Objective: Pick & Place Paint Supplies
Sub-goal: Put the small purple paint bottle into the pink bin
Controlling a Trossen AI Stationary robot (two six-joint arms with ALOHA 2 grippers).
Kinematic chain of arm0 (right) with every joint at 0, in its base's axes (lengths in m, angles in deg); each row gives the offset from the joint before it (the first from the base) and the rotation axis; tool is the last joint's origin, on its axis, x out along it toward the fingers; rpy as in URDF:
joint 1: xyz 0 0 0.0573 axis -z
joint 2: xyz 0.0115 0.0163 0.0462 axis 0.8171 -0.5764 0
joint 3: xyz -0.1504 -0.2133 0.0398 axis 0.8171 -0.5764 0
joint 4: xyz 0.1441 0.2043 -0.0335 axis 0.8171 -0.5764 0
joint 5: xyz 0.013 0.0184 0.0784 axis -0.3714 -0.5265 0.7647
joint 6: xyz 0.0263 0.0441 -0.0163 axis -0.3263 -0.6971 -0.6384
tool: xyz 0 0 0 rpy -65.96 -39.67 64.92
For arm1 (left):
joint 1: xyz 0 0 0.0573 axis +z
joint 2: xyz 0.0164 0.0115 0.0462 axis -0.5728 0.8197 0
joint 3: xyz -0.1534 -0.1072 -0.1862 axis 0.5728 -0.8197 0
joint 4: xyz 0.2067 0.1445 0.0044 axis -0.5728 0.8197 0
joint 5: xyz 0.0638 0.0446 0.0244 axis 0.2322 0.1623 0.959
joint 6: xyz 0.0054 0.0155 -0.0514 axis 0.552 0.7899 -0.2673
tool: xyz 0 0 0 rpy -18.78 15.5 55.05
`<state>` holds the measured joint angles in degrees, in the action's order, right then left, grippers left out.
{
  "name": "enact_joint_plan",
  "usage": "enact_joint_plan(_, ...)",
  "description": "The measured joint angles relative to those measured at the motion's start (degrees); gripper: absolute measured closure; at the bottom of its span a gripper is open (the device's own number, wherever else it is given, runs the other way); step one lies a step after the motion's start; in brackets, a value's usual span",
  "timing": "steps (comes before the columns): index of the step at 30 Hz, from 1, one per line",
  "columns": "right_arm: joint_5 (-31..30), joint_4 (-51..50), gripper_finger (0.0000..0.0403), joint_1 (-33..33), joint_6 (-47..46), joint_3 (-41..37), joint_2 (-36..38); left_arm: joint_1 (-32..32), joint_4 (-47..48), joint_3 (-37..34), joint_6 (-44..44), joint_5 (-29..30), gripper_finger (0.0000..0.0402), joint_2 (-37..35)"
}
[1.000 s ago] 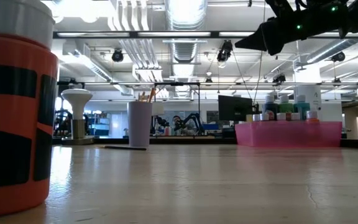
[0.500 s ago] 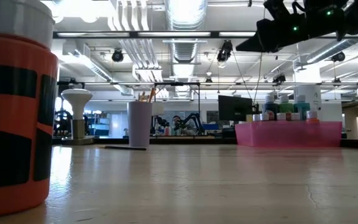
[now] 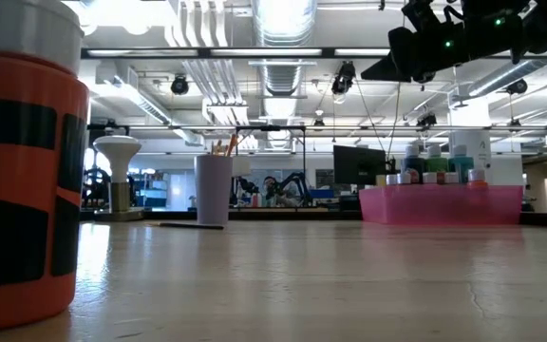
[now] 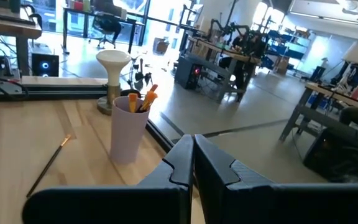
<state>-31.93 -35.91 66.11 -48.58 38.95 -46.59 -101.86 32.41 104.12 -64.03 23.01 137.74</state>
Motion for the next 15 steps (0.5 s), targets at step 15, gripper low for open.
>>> enact_joint_plan(15,0.02,-0.18,0.0394,-0.02,-0.42,0.00,0.00,3.71,-6.32,-1.50,13.98,4.93,0.0152,-0.05)
